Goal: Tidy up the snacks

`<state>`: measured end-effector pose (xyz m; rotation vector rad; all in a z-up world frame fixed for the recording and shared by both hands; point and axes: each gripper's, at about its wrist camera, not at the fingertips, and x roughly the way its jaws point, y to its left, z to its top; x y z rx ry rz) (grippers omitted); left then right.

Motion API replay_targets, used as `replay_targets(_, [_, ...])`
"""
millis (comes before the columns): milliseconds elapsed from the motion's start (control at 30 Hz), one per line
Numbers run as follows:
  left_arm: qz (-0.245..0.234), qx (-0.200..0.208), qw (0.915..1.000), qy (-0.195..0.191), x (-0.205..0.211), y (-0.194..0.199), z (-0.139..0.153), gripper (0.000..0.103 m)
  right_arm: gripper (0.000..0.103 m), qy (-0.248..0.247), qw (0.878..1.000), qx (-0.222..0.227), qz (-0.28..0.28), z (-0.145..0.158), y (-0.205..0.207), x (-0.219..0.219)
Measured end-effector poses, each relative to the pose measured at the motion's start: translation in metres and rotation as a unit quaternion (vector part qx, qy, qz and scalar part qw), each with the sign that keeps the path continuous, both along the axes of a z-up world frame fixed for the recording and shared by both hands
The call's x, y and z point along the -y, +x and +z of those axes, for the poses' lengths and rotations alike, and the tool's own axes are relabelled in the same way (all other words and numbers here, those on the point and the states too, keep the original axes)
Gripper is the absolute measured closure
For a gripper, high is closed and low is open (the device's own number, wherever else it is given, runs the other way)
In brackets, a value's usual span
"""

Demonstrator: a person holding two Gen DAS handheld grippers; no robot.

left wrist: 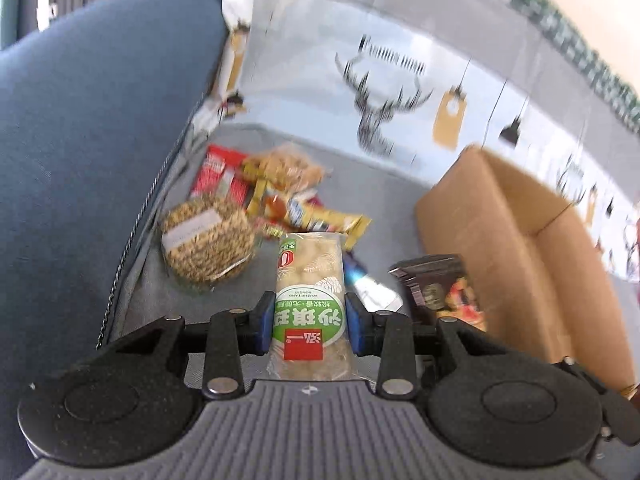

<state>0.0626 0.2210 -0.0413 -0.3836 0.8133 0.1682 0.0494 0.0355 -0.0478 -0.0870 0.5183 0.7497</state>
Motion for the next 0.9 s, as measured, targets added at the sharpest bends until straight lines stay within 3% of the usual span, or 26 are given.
replay_targets(267, [0.011,0.099,0.9949,0.010,0.020,-0.016,0.035,0.064,0.062,0.049,0.997,0.057,-0.029,0.055,0.002,0.054])
replay_targets(500, [0.003,0.152,0.9883,0.014,0.044,-0.010,0.050,0.064,0.062,0.063,0.990,0.105,-0.076,0.100,0.043,0.110])
replay_targets(700, [-0.032,0.163,0.9858,0.025,0.071,0.007,0.051,0.064,0.062,0.066,0.981,0.110,-0.143,0.088,0.067,0.155])
replay_targets(900, [-0.049,0.195,0.9794,0.017,0.106,0.021,0.056,0.064,0.062,0.045,0.980,0.104,-0.163,0.078,0.078,0.183])
